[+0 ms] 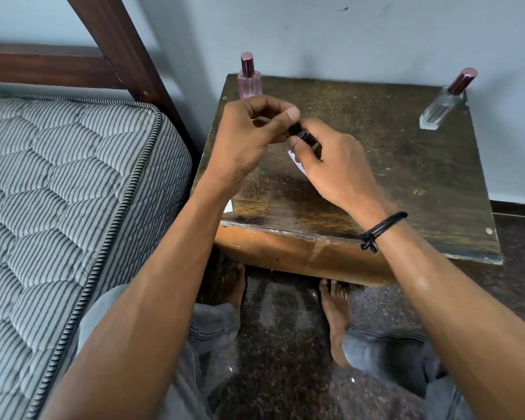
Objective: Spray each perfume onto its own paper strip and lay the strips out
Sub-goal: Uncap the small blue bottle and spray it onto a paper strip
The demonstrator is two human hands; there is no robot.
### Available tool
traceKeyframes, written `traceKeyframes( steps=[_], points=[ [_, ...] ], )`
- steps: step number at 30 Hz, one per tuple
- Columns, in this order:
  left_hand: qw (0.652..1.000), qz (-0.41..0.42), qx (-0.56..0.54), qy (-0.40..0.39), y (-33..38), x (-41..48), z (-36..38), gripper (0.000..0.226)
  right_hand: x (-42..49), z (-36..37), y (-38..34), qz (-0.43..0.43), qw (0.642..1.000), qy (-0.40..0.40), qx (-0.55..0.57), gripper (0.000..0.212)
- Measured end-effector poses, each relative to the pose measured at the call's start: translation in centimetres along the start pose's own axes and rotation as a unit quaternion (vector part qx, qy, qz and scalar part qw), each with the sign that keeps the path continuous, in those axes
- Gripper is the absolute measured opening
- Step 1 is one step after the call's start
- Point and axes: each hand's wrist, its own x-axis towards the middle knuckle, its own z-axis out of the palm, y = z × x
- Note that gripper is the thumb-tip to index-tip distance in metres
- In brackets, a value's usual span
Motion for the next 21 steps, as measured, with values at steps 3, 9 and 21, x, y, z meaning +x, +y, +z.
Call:
traceKeyframes(
  steps=[3, 9, 21],
  points=[
    [1.0, 0.01, 0.017, 0.004, -0.07, 0.04, -0.02, 0.016, 0.06, 0.09, 0.09, -0.002, 1.0, 0.006, -0.007, 0.026],
    [0.999, 0.009, 0.038, 0.001, -0.43, 0.23, -0.07, 0.02, 0.03, 0.25, 0.07, -0.004, 1.0, 0.009, -0.017, 0.026],
    [0.998, 0.017, 0.059, -0.024, -0.52, 0.44, -0.34, 0.009, 0.0, 0.27, -0.02, -0.015, 0.999, 0.007, -0.029, 0.029]
  ],
)
